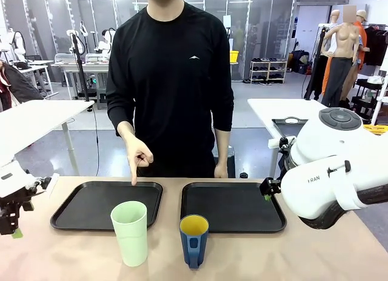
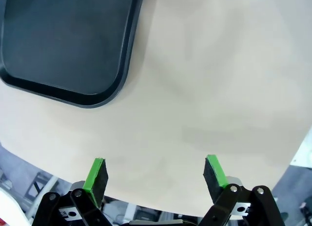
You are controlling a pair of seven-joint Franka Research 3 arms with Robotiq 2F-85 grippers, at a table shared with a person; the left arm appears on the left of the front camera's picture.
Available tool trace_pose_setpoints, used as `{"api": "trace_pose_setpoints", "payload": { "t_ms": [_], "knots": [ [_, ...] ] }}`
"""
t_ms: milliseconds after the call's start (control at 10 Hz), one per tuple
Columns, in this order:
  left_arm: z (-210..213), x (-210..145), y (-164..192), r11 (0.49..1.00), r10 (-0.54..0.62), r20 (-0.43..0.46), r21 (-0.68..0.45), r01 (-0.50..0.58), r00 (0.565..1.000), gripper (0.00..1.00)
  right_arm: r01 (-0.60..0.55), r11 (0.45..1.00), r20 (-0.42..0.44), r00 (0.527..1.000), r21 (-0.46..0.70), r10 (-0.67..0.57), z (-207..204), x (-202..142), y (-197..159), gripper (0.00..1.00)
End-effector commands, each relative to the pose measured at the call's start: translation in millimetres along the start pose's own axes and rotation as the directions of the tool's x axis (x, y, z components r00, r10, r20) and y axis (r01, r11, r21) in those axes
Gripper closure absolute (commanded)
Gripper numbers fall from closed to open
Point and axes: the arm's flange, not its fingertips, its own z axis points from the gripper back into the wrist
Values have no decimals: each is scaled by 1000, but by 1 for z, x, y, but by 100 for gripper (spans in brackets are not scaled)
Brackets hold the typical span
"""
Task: Sort and store the cups by type.
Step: Pick up the Reusable plastic cup.
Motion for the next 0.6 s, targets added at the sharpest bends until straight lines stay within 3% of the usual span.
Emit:
{"api": "trace_pose_setpoints", "payload": {
  "t_ms": [0,100,200,500],
  "knots": [
    [-1,-5,-16,999,-44,29,34,43,999,0,-10,1000,-1,1000,1,10,-1,1,0,0],
    [-4,-6,-14,997,-14,72,82,8,997,0,-10,1000,-1,1000,1,10,-1,1,0,0],
    [1,0,1,1000,-24,3,7,24,1000,0,-10,1000,-1,1000,1,10,-1,1,0,0],
    [4,1,4,999,-21,21,36,21,1000,0,-10,1000,-1,1000,1,10,-1,1,0,0]
  ]
}}
